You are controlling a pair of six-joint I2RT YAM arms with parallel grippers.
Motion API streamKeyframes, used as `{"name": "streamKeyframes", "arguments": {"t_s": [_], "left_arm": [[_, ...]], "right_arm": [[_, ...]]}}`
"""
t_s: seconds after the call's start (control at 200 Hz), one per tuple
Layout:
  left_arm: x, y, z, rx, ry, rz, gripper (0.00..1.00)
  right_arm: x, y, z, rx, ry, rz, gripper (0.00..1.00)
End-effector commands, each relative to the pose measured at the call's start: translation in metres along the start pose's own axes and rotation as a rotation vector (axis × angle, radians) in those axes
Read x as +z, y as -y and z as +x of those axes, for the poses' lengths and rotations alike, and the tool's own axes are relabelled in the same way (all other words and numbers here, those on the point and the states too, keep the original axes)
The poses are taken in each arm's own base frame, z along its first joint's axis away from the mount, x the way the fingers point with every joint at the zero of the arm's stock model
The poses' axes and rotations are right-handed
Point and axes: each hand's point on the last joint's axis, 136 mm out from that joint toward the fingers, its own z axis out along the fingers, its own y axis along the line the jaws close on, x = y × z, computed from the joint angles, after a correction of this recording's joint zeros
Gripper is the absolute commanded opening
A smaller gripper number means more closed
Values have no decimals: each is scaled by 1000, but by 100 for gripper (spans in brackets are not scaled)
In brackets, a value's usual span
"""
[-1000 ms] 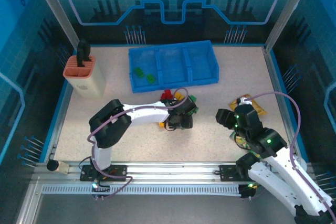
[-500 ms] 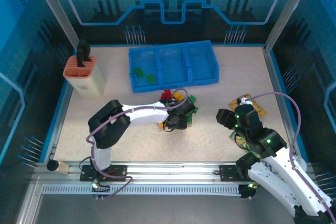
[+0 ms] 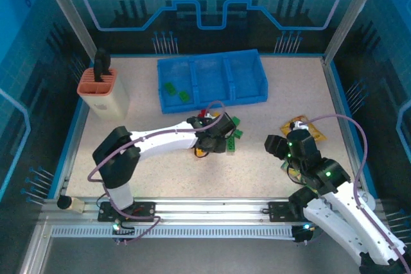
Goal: Sort the legos into containers by color
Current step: Pick up the lego from the center of the table, then place the lego in the container.
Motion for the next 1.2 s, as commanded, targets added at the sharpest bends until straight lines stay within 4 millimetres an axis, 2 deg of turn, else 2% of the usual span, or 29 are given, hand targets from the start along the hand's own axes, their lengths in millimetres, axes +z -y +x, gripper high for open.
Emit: {"name": "streamKeyframes", "arguments": {"t_s": [0.0,0.105,0.26,0.4,0.535,0.785,0.95,1.101,1.196], "left_arm": [[-39,3,-28,14,84,38,25],[-58,-16,-58,-43,139,53,25],[-82,-63,-103,-144,213,36,25],[-85,-101,-136,-218,233,6,26],[-68,-136,-165,-302,216,-18,25],[-22,-171,-207,-355,145,-75,25],[9,-179,-214,-360,81,-101,26],[20,-184,-216,-358,61,-120,30],[22,-185,-214,-363,50,-121,38]], "right_arm": [[1,8,4,27,-3,20,65],[2,9,8,29,-12,18,65],[5,10,14,32,-29,12,65],[8,10,18,39,-41,6,65],[12,5,23,43,-65,-20,65],[16,1,32,31,-115,-40,65],[15,3,36,31,-120,-42,65],[13,5,39,29,-126,-41,65],[15,5,40,24,-136,-37,65]]}}
